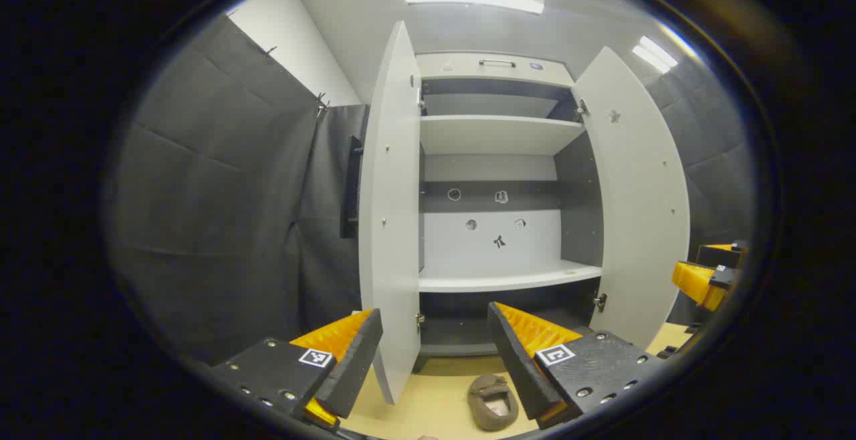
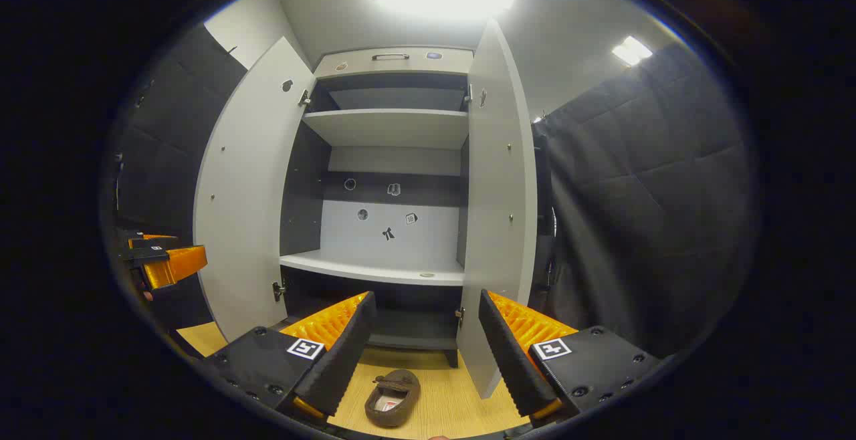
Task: Grab one shoe with the right hand and put it into the shoe cabinet, grab the other shoe with the left hand and put it into the shoe cabinet; then close the right door with the right hand and the left door with the left hand.
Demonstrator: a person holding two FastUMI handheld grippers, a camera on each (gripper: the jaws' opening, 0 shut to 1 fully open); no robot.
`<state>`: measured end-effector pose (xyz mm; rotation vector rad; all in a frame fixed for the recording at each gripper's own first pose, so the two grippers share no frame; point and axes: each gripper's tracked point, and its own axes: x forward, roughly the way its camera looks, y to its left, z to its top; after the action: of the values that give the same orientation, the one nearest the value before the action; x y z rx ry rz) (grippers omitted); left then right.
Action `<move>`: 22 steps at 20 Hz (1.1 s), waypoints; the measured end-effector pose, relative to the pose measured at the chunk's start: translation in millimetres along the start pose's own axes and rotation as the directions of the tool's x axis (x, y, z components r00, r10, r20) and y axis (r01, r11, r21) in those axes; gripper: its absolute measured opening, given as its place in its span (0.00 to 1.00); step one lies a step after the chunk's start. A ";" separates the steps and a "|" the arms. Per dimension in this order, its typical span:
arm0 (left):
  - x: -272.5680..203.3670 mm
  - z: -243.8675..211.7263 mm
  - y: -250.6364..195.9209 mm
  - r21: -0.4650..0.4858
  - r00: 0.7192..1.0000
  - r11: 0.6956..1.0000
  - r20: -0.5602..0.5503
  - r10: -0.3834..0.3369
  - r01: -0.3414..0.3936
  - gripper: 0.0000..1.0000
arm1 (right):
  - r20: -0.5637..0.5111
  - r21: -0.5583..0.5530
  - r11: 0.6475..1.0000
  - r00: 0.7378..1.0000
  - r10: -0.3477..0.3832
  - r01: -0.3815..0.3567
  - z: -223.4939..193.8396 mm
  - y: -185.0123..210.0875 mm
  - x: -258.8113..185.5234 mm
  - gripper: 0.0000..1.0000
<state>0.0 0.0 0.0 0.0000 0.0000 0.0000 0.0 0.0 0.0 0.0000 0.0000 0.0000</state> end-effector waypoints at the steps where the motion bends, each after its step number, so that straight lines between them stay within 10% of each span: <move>1: 0.1 1.3 0.2 0.007 1.000 1.000 0.002 0.002 -0.002 1.00 | -0.004 0.003 1.000 1.000 -0.001 0.001 -1.1 -1.4 0.7 0.97; 22: -4.5 12.1 -36.3 0.055 0.997 0.996 0.034 0.072 -0.073 0.93 | -0.058 0.033 0.996 0.994 0.088 -0.087 -29.4 -17.6 20.1 0.98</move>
<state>-4.5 -36.3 12.1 0.0567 -0.0323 0.0726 20.1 -17.6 -29.4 0.0307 0.0598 0.0878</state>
